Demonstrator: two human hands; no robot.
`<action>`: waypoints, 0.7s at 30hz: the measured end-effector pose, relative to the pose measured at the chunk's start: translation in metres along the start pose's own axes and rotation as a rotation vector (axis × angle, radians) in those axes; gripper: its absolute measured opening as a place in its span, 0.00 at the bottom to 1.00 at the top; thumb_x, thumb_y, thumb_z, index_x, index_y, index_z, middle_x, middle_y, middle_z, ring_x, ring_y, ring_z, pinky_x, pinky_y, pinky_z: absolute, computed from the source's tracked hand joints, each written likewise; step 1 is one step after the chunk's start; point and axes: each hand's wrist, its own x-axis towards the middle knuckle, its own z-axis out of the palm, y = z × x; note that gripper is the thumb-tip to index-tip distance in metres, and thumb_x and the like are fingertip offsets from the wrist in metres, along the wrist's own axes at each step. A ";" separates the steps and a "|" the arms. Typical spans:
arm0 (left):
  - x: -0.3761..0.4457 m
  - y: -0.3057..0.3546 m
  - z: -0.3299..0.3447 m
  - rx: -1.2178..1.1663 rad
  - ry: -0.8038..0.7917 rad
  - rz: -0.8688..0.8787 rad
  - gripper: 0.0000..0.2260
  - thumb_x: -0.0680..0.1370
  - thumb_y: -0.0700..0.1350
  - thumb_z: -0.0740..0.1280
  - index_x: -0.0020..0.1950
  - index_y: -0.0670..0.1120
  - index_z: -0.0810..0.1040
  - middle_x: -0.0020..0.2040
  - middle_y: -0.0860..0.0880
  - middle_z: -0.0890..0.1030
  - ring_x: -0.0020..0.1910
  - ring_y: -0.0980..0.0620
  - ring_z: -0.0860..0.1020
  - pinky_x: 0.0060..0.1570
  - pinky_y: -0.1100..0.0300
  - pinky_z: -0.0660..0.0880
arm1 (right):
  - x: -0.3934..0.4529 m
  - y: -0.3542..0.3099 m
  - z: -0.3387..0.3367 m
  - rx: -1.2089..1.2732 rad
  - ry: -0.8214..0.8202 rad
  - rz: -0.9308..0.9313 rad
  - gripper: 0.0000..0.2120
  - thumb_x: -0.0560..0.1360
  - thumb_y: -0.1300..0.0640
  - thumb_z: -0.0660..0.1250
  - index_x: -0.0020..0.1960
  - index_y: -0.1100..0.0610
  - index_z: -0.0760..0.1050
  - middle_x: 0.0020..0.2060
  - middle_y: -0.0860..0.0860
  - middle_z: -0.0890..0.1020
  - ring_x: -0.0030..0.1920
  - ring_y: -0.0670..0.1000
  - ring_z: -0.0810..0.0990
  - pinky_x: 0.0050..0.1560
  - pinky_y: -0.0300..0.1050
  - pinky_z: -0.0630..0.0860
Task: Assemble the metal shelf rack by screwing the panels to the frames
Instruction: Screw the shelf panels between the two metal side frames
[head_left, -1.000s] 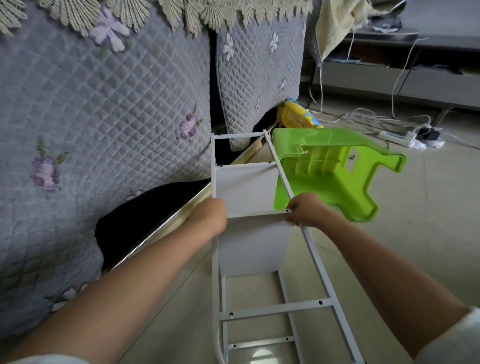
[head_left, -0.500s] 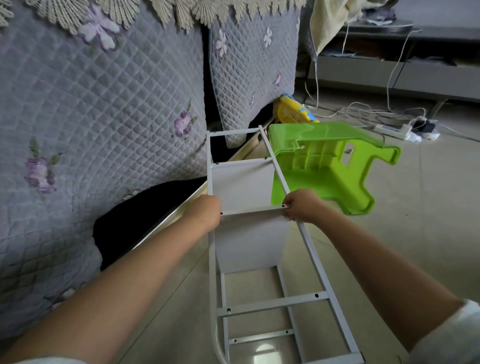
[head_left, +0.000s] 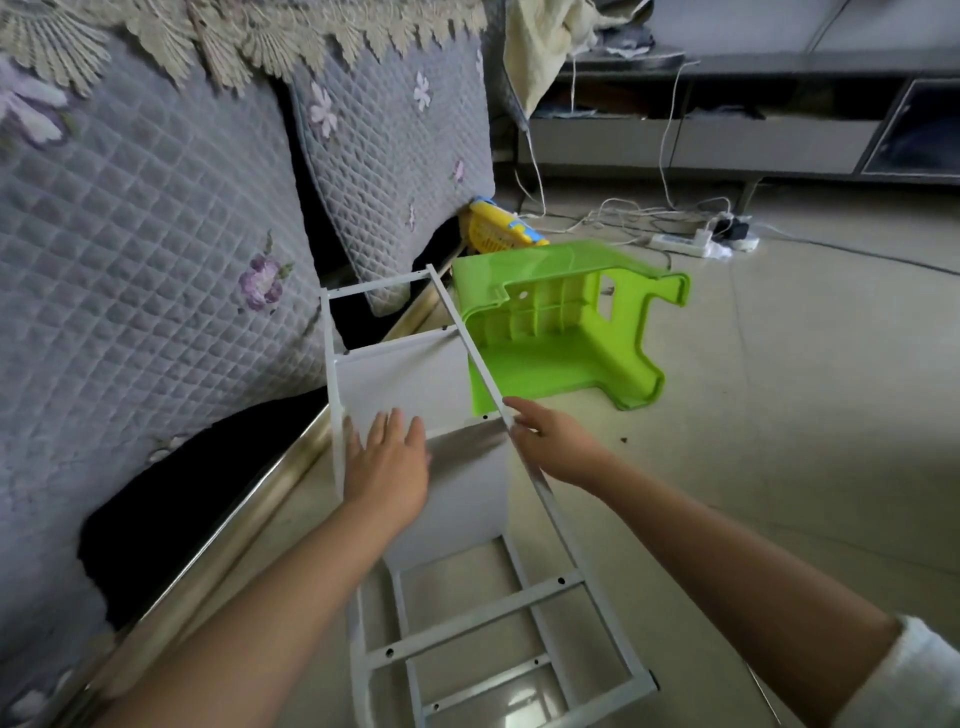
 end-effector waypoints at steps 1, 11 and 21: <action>0.002 0.008 0.001 -0.026 -0.025 -0.009 0.22 0.83 0.49 0.49 0.75 0.45 0.52 0.77 0.44 0.50 0.76 0.45 0.49 0.73 0.46 0.48 | -0.003 0.005 -0.001 0.029 0.009 0.017 0.20 0.79 0.60 0.56 0.71 0.54 0.65 0.65 0.55 0.74 0.65 0.53 0.72 0.59 0.38 0.65; 0.006 0.066 0.008 -0.150 0.084 -0.061 0.26 0.82 0.52 0.48 0.76 0.42 0.49 0.77 0.45 0.48 0.76 0.47 0.46 0.72 0.45 0.44 | -0.051 0.107 -0.009 0.027 -0.030 0.279 0.12 0.79 0.61 0.58 0.57 0.63 0.77 0.56 0.55 0.80 0.59 0.53 0.76 0.47 0.36 0.66; 0.006 0.088 0.009 -0.237 0.171 -0.131 0.24 0.79 0.53 0.54 0.68 0.37 0.66 0.70 0.39 0.66 0.71 0.42 0.60 0.69 0.44 0.55 | -0.161 0.278 0.044 -0.436 -0.254 0.715 0.16 0.78 0.60 0.53 0.63 0.60 0.69 0.65 0.58 0.70 0.64 0.56 0.71 0.63 0.47 0.70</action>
